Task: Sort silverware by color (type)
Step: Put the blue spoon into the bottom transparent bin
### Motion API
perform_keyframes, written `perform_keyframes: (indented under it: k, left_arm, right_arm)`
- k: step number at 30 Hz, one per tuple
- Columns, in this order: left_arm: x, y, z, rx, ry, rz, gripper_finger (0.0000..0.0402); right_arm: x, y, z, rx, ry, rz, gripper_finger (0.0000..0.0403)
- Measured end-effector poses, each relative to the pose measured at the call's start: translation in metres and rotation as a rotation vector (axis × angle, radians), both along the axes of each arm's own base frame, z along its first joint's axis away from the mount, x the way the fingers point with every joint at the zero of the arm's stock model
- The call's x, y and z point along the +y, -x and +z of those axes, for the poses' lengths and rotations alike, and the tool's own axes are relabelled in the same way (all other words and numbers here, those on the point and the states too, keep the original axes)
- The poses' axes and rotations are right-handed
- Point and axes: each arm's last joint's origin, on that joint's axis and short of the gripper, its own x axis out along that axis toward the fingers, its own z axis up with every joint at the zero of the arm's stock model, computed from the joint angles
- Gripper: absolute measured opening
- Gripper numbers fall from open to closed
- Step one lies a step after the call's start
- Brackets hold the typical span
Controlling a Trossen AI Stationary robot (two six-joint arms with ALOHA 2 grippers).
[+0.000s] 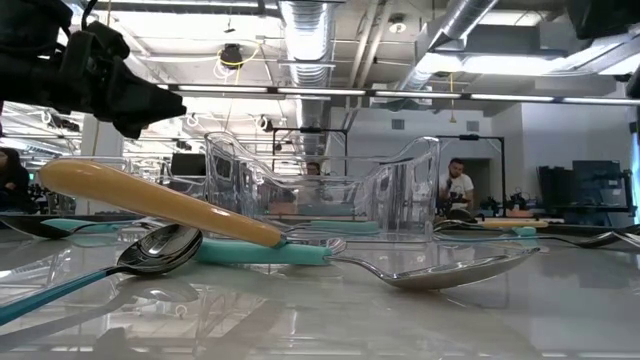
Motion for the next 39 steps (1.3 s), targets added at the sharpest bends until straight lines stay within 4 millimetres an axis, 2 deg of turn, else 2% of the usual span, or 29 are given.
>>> perform_keyframes:
  k: [7, 18, 25, 30, 34, 39]
  left_arm:
    - [0.0, 0.0, 0.0, -0.005, 0.023, 0.001, 0.013]
    - [0.0, 0.0, 0.0, -0.013, 0.047, 0.007, 0.013]
    - [0.0, 0.0, 0.0, -0.023, 0.082, 0.018, 0.013]
    - [0.0, 0.0, 0.0, -0.033, 0.116, 0.021, 0.013]
    - [0.0, 0.0, 0.0, -0.033, 0.12, 0.02, 0.013]
    - [0.0, 0.0, 0.0, -0.033, 0.122, 0.018, 0.013]
  right_arm:
    - [0.017, -0.01, -0.03, 0.012, 0.063, 0.28, 0.0201]
    - [0.019, -0.011, -0.058, 0.163, 0.083, 0.337, 0.0158]
    - [0.024, 0.0, -0.06, 0.207, 0.118, 0.381, 0.0149]
    - [0.028, 0.007, -0.061, 0.199, 0.161, 0.474, 0.0133]
    - [0.029, 0.008, -0.061, 0.164, 0.213, 0.475, 0.0101]
    - [0.028, 0.005, -0.06, 0.113, 0.247, 0.456, 0.004]
